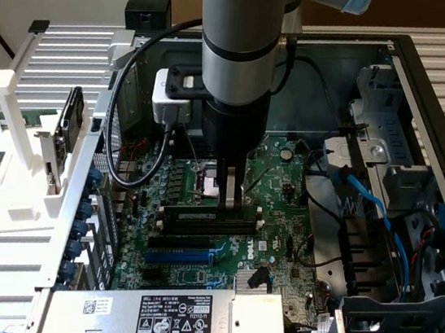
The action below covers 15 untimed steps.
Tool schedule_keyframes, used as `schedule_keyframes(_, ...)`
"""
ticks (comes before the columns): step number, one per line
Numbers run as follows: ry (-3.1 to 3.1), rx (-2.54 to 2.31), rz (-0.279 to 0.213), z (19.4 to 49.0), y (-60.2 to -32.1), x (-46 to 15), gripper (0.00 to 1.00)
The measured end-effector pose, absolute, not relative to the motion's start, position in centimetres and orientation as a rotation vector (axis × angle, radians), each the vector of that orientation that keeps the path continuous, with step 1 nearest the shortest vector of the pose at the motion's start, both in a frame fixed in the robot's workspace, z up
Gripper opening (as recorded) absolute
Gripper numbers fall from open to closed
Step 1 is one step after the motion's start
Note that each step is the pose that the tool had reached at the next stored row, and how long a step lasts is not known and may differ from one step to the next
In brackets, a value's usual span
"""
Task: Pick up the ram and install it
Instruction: 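Insert the ram into the slot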
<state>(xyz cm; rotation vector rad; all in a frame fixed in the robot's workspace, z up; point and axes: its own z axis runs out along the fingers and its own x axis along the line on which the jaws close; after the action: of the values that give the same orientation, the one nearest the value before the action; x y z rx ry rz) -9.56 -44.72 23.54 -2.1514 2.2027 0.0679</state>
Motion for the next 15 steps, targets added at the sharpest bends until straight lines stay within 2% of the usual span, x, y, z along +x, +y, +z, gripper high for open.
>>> schedule_keyframes(15, 2.205, -2.149, 0.068, 23.39, -44.81, -9.56, 0.12)
